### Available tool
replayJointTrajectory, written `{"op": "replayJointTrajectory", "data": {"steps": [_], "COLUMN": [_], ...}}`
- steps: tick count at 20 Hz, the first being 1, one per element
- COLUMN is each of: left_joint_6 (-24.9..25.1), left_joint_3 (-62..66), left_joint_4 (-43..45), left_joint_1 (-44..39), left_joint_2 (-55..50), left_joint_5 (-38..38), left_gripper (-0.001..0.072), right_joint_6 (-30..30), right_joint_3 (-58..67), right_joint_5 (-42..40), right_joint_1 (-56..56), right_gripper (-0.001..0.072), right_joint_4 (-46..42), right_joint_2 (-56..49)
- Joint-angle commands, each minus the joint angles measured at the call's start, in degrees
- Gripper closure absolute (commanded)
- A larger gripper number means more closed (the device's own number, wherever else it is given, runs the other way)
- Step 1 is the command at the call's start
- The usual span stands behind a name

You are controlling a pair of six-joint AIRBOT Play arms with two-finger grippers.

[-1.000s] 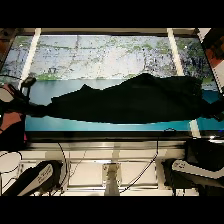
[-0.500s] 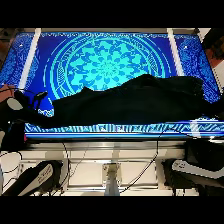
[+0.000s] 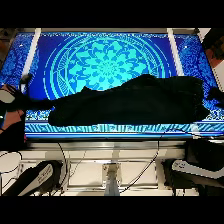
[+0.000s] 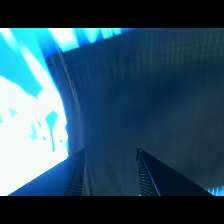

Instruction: Fold the clothes and pants, and hang the long-sleeved shirts on hangers.

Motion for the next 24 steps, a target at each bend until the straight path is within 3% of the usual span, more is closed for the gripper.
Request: {"op": "replayJointTrajectory", "data": {"steps": [1, 3, 5, 8, 10, 12, 17, 21, 24], "left_joint_6": [-1.3, -1.8, -2.2, 4.3, 5.4, 5.4, 4.6, 3.7, 2.0], "left_joint_3": [5.1, 5.4, 5.5, 6.3, 9.6, 14.8, 27.9, 32.1, 32.2], "left_joint_4": [-0.9, -1.5, -8.9, -21.2, -24.1, -23.7, -22.5, -21.5, -15.0], "left_joint_1": [0.0, 0.0, -0.5, -3.8, -7.7, -11.5, -15.5, -16.1, -16.2], "left_joint_2": [0.0, -0.9, -3.8, -12.2, -20.2, -28.1, -42.4, -46.6, -46.9], "left_joint_5": [13.5, 14.0, 12.9, 10.5, 9.0, 8.8, 8.7, 5.9, 5.2], "left_gripper": [0.0330, 0.0330, 0.0330, 0.0330, 0.0330, 0.0330, 0.0330, 0.0330, 0.0331], "right_joint_6": [1.7, 2.4, 3.6, 3.3, 0.9, -1.3, -1.4, -4.1, -4.3], "right_joint_3": [3.6, 3.6, 3.6, 3.6, 3.6, 3.6, 3.6, 3.6, 3.6], "right_joint_5": [-2.2, -1.8, -0.7, 1.7, 4.7, 7.8, 7.6, 7.4, 7.4], "right_joint_1": [0.0, 0.0, 0.0, 0.0, 0.0, 0.0, 0.0, 0.1, 0.1], "right_gripper": [0.0184, 0.0184, 0.0192, 0.0191, 0.0186, 0.0182, 0.0183, 0.0183, 0.0183], "right_joint_4": [0.2, 0.6, 3.4, 14.3, 22.1, 28.4, 28.9, 29.0, 29.0], "right_joint_2": [0.0, -0.6, -2.1, -5.8, -8.9, -11.8, -13.3, -13.3, -13.3]}}
